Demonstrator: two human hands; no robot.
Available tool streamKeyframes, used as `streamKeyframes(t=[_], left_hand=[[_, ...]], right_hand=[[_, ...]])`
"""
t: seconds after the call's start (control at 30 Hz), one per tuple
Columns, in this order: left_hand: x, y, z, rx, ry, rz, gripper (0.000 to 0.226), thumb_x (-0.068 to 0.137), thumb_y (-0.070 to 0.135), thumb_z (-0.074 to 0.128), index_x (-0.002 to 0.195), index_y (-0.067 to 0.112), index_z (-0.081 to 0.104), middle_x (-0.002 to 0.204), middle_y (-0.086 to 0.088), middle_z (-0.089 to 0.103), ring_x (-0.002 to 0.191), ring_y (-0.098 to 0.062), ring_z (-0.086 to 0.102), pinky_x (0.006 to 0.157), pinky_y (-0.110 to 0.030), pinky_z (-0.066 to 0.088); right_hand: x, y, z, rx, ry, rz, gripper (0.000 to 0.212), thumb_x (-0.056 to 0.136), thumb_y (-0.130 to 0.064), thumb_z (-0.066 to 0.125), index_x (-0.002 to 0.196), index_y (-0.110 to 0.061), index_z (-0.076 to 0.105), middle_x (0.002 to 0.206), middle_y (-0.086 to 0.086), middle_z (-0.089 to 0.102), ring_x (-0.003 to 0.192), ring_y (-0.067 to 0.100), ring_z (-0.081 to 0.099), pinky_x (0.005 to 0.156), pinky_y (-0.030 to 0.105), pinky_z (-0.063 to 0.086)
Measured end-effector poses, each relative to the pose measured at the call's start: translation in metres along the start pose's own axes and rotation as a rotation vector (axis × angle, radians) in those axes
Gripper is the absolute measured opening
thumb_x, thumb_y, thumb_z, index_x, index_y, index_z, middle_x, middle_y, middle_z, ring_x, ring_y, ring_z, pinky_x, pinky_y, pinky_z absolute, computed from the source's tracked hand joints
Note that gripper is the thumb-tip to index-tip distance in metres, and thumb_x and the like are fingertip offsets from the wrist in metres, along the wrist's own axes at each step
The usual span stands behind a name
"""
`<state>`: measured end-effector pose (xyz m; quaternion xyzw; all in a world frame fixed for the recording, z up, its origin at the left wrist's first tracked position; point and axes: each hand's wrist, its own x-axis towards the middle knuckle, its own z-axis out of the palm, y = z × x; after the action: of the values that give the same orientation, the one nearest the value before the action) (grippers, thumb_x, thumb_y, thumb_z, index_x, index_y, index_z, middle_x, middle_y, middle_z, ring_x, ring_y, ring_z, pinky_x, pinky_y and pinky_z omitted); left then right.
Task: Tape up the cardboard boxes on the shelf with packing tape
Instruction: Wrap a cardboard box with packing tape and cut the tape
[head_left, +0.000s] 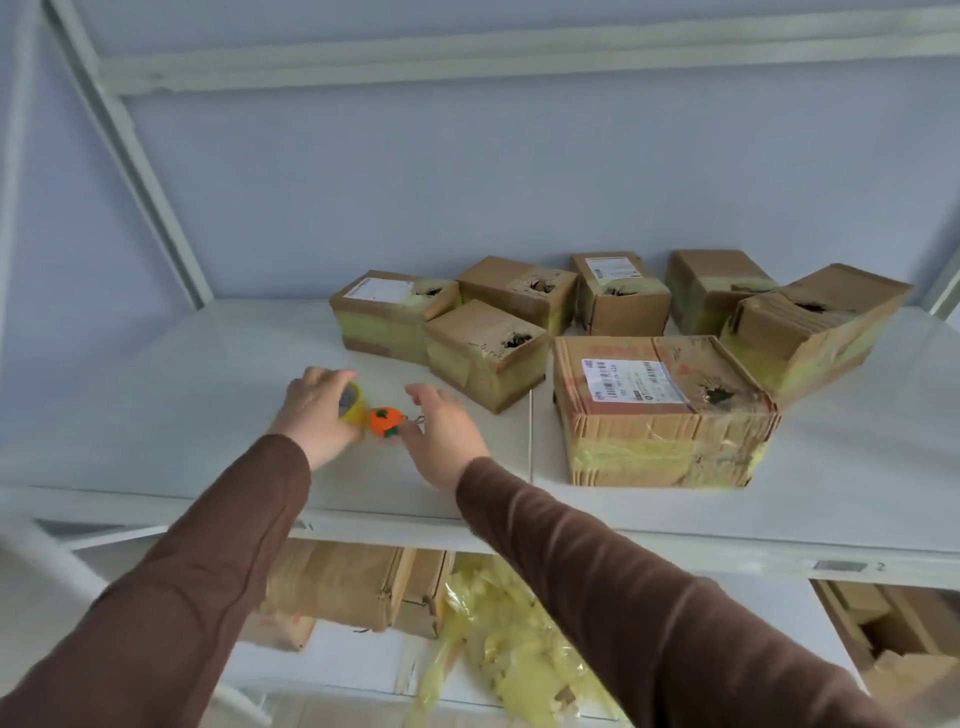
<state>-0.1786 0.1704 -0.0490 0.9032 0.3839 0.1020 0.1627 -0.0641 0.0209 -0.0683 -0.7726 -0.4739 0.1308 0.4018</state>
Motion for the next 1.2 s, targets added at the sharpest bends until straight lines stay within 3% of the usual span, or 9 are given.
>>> streamKeyframes(t=[0.2,0.37,0.53,0.7,0.83,0.97,1.03,1.1,1.2], left_hand=[[0.018,-0.007,0.009,0.200,-0.119,0.137,0.083,0.092,0.005,0.054,0.163,0.030,0.020,0.167,0.004,0.025,0.148,-0.023,0.035,0.119,-0.037,0.033],[0.023,-0.013,0.005,0.254,-0.092,0.062,0.079,0.092,0.024,0.065,0.158,0.022,0.022,0.154,-0.006,0.034,0.125,-0.032,0.057,0.097,-0.044,0.051],[0.029,-0.021,0.002,0.229,-0.035,-0.098,0.055,0.092,0.048,0.067,0.123,0.006,0.052,0.134,-0.011,0.038,0.106,-0.035,0.062,0.091,-0.040,0.050],[0.028,-0.006,-0.006,0.255,0.029,0.073,0.011,0.089,0.023,0.065,0.091,0.017,0.057,0.111,-0.008,0.064,0.101,-0.029,0.059,0.079,-0.033,0.042],[0.010,0.010,-0.014,-0.065,0.195,0.108,0.014,0.084,0.014,0.072,0.074,0.021,0.064,0.086,0.003,0.066,0.083,-0.025,0.062,0.070,-0.031,0.040],[-0.028,0.048,-0.033,-0.837,0.079,0.167,0.015,0.086,0.013,0.080,0.075,0.021,0.073,0.089,0.004,0.078,0.070,-0.013,0.066,0.068,-0.035,0.054],[-0.046,0.073,-0.035,-0.946,0.058,0.237,0.013,0.087,0.013,0.079,0.077,0.020,0.074,0.097,-0.008,0.078,0.083,-0.016,0.068,0.077,-0.037,0.055],[-0.060,0.101,-0.033,-0.966,0.117,0.308,0.011,0.087,0.016,0.080,0.080,0.012,0.072,0.091,-0.010,0.076,0.083,-0.014,0.065,0.082,-0.032,0.052],[-0.077,0.139,-0.028,-1.014,0.186,0.363,0.022,0.086,0.023,0.078,0.075,0.011,0.063,0.073,0.000,0.063,0.071,-0.007,0.056,0.071,-0.021,0.046]], right_hand=[[0.041,-0.017,0.054,-0.299,-0.071,0.111,0.049,0.100,-0.018,0.048,0.147,-0.009,0.037,0.140,0.019,0.053,0.132,0.038,0.039,0.106,0.044,0.037],[0.045,-0.018,0.057,-0.324,-0.016,0.174,0.042,0.100,-0.010,0.049,0.141,-0.007,0.043,0.137,0.019,0.049,0.128,0.037,0.045,0.104,0.042,0.041],[0.030,-0.011,0.043,-0.193,0.003,0.203,0.036,0.097,-0.009,0.054,0.133,-0.008,0.053,0.129,0.017,0.055,0.117,0.037,0.054,0.094,0.039,0.045],[-0.002,-0.011,0.028,0.163,0.114,0.222,0.023,0.098,-0.013,0.055,0.121,-0.014,0.049,0.111,0.016,0.065,0.099,0.040,0.063,0.089,0.047,0.053],[-0.031,-0.010,0.004,0.390,0.189,0.188,0.017,0.096,-0.010,0.063,0.098,-0.016,0.047,0.085,0.001,0.052,0.074,0.019,0.048,0.067,0.030,0.043],[-0.068,-0.018,-0.030,0.636,0.188,0.115,0.019,0.102,-0.015,0.060,0.094,-0.014,0.043,0.090,0.007,0.049,0.082,0.019,0.046,0.076,0.033,0.042],[-0.091,-0.020,-0.044,0.716,0.170,0.056,0.010,0.105,-0.016,0.056,0.111,-0.014,0.048,0.100,-0.002,0.062,0.089,0.009,0.058,0.080,0.019,0.046],[-0.114,-0.023,-0.057,0.718,0.130,0.000,0.038,0.106,-0.023,0.055,0.142,-0.025,0.042,0.097,-0.027,0.066,0.084,-0.010,0.060,0.077,0.007,0.045],[-0.138,-0.026,-0.074,0.647,0.161,-0.066,0.059,0.105,-0.022,0.058,0.157,-0.029,0.033,0.106,-0.029,0.067,0.096,-0.007,0.063,0.088,0.011,0.047]])
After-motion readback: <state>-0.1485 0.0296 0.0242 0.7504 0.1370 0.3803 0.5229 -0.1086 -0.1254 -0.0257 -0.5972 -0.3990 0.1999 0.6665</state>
